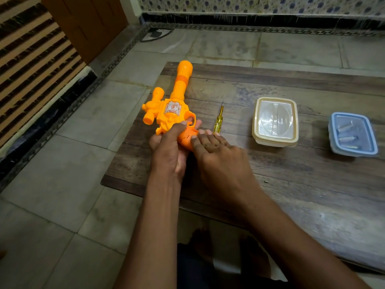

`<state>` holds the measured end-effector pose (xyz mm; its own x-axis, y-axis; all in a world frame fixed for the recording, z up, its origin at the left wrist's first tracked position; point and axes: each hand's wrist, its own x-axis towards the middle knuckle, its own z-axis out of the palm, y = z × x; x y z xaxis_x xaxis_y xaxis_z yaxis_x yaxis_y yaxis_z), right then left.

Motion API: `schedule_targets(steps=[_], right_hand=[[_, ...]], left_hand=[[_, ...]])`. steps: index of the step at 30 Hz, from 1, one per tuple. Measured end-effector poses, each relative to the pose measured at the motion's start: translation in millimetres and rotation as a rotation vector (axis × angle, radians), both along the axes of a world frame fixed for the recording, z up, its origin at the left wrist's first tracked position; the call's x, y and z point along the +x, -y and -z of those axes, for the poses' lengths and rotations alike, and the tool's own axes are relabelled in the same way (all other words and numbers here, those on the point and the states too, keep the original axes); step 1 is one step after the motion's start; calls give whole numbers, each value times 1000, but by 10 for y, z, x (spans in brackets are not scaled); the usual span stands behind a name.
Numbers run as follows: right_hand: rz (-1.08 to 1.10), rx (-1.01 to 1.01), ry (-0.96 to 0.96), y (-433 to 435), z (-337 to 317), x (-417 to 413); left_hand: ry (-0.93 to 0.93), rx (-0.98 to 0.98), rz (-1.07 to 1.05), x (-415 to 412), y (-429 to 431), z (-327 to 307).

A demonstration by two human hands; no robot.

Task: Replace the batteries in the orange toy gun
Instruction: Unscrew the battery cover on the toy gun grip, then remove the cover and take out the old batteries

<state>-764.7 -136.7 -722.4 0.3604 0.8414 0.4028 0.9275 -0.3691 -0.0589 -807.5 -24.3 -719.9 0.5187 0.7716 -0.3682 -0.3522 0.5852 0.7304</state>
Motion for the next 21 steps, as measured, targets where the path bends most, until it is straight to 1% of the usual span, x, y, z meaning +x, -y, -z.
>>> schedule_targets(steps=[6, 10, 11, 14, 16, 18, 21], right_hand=[[-29, 91, -24, 35, -36, -25], [-88, 162, -80, 105, -98, -24], [-88, 198, -123, 136, -125, -29], [-49, 376, -350, 275, -219, 13], [-8, 449, -464, 339, -310, 95], [40, 460, -556, 400, -431, 166], [101, 369, -612, 553, -542, 255]], left_hand=[[-7, 19, 12, 11, 7, -1], [0, 38, 51, -12, 6, -12], [4, 44, 63, -15, 12, -17], [25, 24, 69, -21, 30, -34], [27, -2, 55, -13, 16, -31], [14, -13, 40, -1, 12, -29], [6, -8, 33, -1, 46, -42]])
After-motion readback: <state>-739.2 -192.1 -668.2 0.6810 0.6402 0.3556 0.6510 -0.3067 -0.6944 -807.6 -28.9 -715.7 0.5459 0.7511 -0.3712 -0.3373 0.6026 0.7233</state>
